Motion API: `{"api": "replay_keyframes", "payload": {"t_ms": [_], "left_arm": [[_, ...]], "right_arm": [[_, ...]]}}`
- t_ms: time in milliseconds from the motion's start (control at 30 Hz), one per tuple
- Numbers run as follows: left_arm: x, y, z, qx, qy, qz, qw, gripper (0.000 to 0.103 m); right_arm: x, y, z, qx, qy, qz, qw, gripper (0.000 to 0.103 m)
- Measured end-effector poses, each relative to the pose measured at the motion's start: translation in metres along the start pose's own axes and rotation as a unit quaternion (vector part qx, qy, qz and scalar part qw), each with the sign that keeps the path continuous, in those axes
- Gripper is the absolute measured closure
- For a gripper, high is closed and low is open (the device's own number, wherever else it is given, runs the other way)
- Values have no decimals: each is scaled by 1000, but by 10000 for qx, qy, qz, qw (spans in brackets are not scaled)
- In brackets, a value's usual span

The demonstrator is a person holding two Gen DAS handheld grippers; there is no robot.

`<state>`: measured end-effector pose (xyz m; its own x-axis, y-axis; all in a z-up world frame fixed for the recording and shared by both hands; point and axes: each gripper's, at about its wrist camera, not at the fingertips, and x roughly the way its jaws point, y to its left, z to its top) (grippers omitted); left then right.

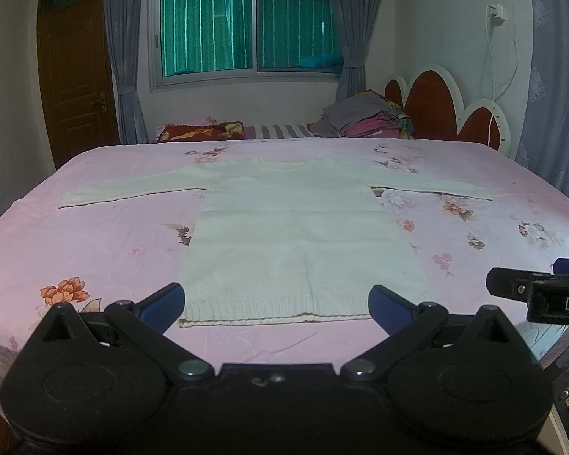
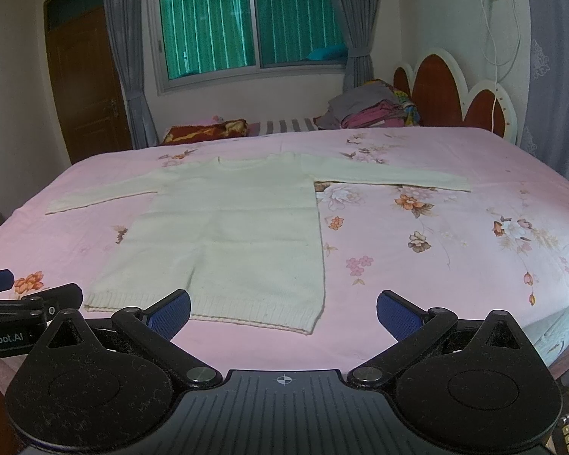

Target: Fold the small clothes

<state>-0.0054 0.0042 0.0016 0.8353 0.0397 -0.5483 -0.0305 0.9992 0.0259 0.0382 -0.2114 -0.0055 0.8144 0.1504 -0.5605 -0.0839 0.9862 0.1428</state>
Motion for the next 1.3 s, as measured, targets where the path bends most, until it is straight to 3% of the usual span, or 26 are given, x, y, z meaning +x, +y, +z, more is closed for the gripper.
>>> {"api": "replay_keyframes", "payload": {"t_ms": [567, 933, 1300], "left_arm": [[21, 4, 15, 54, -117, -42, 9999, 0], [74, 19, 51, 104, -199, -237, 9995, 0], [140, 45, 95, 130, -254, -472, 9985, 0]], "right_arm": [[20, -2, 11, -21, -85, -42, 10000, 0], [68, 1, 49, 60, -123, -282, 9995, 0], [121, 3, 91, 363, -174, -781, 9961, 0]]}}
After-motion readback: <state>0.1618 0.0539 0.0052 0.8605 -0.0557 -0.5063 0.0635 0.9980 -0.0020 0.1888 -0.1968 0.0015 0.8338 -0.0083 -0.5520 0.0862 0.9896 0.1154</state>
